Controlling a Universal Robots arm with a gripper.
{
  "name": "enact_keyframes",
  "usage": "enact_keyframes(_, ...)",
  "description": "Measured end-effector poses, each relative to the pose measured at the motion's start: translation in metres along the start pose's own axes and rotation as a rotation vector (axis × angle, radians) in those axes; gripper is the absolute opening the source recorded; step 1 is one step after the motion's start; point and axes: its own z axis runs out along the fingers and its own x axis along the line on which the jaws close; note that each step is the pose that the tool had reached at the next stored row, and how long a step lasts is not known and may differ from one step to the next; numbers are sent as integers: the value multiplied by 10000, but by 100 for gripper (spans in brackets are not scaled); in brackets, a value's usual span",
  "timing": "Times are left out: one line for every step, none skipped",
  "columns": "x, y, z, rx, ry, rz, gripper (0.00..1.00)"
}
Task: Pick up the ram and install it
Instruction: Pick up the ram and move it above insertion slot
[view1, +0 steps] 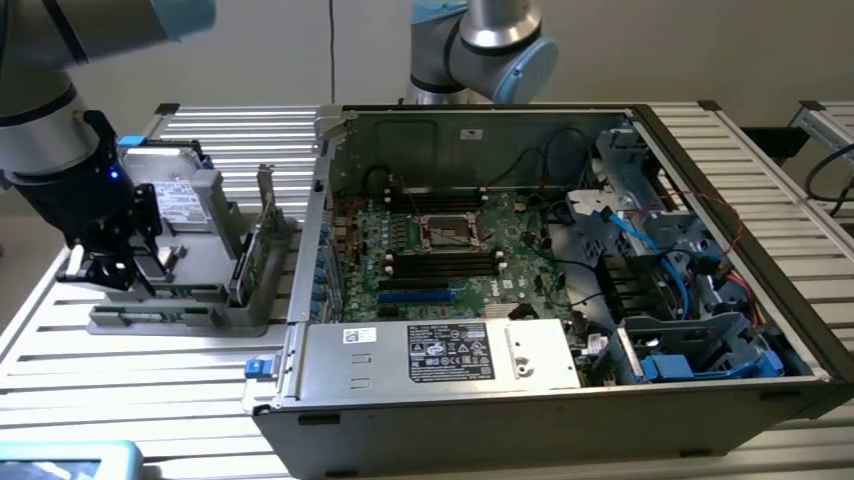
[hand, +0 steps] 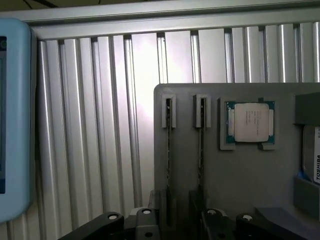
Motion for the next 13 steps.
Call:
enact_keyframes(0, 1, 18, 1, 0, -1, 36)
enact_keyframes(0, 1, 36, 2, 0, -2, 36)
enact_keyframes(6, 1, 50, 1, 3, -6, 36)
enact_keyframes(16, -2, 64, 1, 2, -12, 36)
enact_keyframes(18, -4, 82, 3, 0, -17, 36)
enact_keyframes(18, -3, 99, 5, 2, -22, 36)
enact_keyframes(18, -3, 116, 4, 4, -28, 36)
enact_keyframes(18, -3, 135, 5, 4, -33, 36)
enact_keyframes(18, -2, 153, 6, 4, -38, 36)
enact_keyframes(17, -2, 172, 6, 4, -43, 36)
enact_keyframes(17, -2, 189, 6, 5, -47, 36)
enact_keyframes(17, -1, 207, 6, 5, -50, 36)
enact_keyframes(17, -1, 226, 6, 5, -51, 36)
